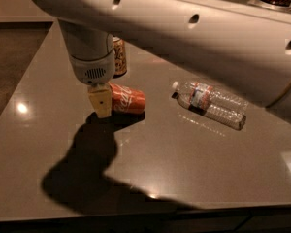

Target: Knock coke can over

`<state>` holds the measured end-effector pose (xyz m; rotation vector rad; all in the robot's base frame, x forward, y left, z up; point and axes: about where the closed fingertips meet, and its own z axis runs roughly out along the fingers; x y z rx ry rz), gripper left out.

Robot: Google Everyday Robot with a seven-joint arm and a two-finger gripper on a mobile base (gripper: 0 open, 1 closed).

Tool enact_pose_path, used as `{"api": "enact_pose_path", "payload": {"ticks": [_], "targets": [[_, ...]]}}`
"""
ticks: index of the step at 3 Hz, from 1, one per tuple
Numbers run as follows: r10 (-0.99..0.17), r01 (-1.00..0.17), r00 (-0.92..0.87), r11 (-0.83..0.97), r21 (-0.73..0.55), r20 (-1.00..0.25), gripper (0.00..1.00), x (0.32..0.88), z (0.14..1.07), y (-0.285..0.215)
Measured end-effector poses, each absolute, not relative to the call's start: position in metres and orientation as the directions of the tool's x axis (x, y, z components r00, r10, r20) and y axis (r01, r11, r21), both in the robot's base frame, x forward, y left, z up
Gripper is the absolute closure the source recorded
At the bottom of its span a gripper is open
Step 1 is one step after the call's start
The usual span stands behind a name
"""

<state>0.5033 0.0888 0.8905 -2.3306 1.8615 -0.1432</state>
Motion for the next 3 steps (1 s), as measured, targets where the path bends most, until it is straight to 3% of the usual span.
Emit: {"api": "enact_pose_path", "payload": {"ticks": [1, 3], "targets": [[-0.973, -0.963, 0.231, -0.224, -0.151, -0.027, 0.05, 0.4992, 0.8810, 0.0890], [-0.972, -0.962, 0.231, -0.224, -0.154, -0.030, 0.00, 0.4994, 0.8809, 0.0899]]}}
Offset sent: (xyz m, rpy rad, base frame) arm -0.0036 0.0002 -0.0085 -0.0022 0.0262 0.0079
